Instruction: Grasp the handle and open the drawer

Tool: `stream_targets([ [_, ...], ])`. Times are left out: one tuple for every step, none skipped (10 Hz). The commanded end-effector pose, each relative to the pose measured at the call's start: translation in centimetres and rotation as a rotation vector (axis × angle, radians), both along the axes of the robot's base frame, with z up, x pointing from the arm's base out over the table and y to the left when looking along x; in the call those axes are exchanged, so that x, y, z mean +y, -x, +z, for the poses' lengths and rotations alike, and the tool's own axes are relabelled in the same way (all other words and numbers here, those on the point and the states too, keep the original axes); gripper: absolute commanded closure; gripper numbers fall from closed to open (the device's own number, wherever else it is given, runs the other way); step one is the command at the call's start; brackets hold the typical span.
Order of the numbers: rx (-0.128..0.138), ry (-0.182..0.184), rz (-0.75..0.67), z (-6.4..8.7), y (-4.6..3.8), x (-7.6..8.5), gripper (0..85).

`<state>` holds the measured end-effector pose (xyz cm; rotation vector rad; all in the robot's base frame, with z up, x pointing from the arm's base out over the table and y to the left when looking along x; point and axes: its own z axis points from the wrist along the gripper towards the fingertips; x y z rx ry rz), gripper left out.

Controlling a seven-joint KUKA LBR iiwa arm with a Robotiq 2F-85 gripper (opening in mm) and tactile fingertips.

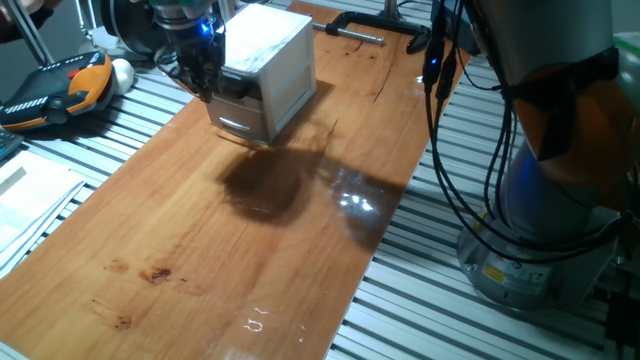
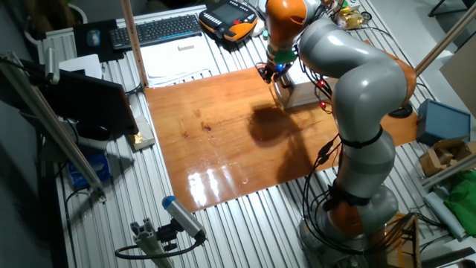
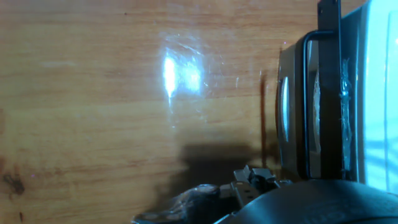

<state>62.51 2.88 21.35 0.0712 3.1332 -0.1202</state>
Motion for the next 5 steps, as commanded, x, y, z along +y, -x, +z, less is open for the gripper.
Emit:
stream_targets([
  [0.005,0.0,0.001,0.0,-0.48,-0.1,58.7],
  [0.005,0.008,0.01,0.0,-0.74,-0.2,59.3],
  [0.003,0.011,0.015,-0.1,-0.86,-0.5,59.7],
  [0.001,0.014,0.017,0.0,-0.91,-0.8,59.7],
  [0.001,0.017,0.017,0.0,-0.99,-1.2,59.7],
])
